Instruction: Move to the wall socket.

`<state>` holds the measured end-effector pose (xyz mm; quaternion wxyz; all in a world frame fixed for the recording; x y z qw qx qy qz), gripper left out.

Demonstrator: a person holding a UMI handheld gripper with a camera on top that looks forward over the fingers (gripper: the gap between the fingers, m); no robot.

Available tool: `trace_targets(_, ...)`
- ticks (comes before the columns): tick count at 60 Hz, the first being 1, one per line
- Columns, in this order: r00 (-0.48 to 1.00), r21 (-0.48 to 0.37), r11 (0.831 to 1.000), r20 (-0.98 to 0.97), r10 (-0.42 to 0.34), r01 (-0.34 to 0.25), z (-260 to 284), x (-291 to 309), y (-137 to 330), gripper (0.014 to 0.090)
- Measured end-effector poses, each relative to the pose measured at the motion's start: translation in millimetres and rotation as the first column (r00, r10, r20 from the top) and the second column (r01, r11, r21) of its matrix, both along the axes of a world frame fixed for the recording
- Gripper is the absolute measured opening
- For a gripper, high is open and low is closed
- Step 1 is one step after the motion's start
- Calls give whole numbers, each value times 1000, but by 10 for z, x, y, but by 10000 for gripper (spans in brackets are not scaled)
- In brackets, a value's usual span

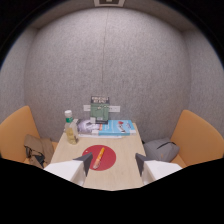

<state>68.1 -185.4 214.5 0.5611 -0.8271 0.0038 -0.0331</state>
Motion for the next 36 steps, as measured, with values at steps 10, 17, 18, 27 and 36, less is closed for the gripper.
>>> trace_targets(10,999,20,999,12,-39,39,-56,184,161,880)
trace_targets(17,999,25,999,17,-41,40,-86,323,452,879)
trace_targets(18,999,24,999,16,-32,32,-71,367,509,878)
trace_targets(27,1000,52,999,9,2,-3,-87,467,1131,878)
trace_targets(36,999,61,997,-5,45,-44,-141,526,1910,874)
